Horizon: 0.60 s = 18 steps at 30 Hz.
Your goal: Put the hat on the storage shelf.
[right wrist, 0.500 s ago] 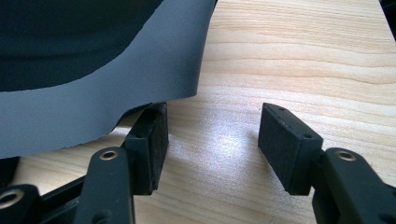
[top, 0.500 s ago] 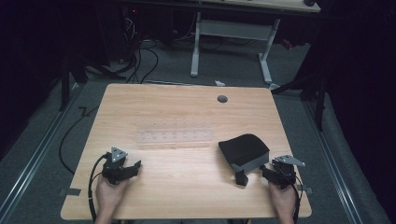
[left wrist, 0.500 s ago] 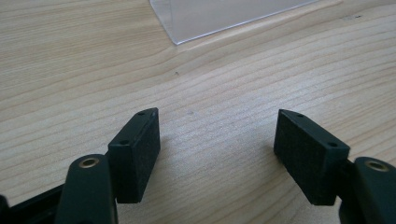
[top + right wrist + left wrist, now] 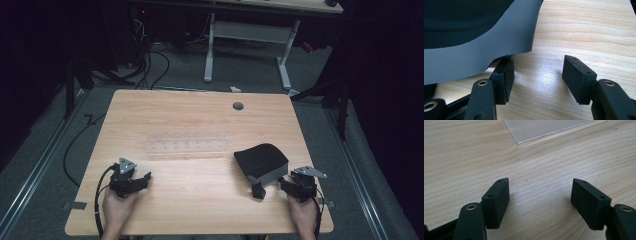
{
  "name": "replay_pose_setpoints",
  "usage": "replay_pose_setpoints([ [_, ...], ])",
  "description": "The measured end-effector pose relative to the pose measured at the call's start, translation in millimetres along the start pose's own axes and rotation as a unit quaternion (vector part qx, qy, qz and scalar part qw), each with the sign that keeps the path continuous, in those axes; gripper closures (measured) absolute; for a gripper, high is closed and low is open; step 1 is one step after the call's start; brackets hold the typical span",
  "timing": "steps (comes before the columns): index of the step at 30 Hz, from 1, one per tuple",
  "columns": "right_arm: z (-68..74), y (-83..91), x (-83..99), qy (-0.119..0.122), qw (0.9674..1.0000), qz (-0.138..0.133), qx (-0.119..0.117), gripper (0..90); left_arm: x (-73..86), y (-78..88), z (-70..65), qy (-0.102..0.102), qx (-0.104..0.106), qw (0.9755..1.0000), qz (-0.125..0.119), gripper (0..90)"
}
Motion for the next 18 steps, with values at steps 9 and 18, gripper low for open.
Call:
replay_pose_setpoints([
  [9, -1.4, 0.0, 0.0, -0.005, 1.0, 0.0, 0.006, 42.7, 0.5, 0.1, -0.2, -0.002, 0.001, 1.0, 0.002, 30.9],
  [18, -3.1, 0.8, -0.4, -0.014, 0.9999, -0.003, -0.005, 43.1, 0.7, 0.1, -0.5, -0.003, 0.002, 1.0, 0.003, 30.7],
])
Point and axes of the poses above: each handheld gripper's, and its own axes: y roughly backward along the jaws, x roughly out of its underside, z roughly to its left, the point moved 9 cm from there along -y, roughly forward along the jaws, and after that the axes turned 4 degrees about -x, right-handed, at the moved point
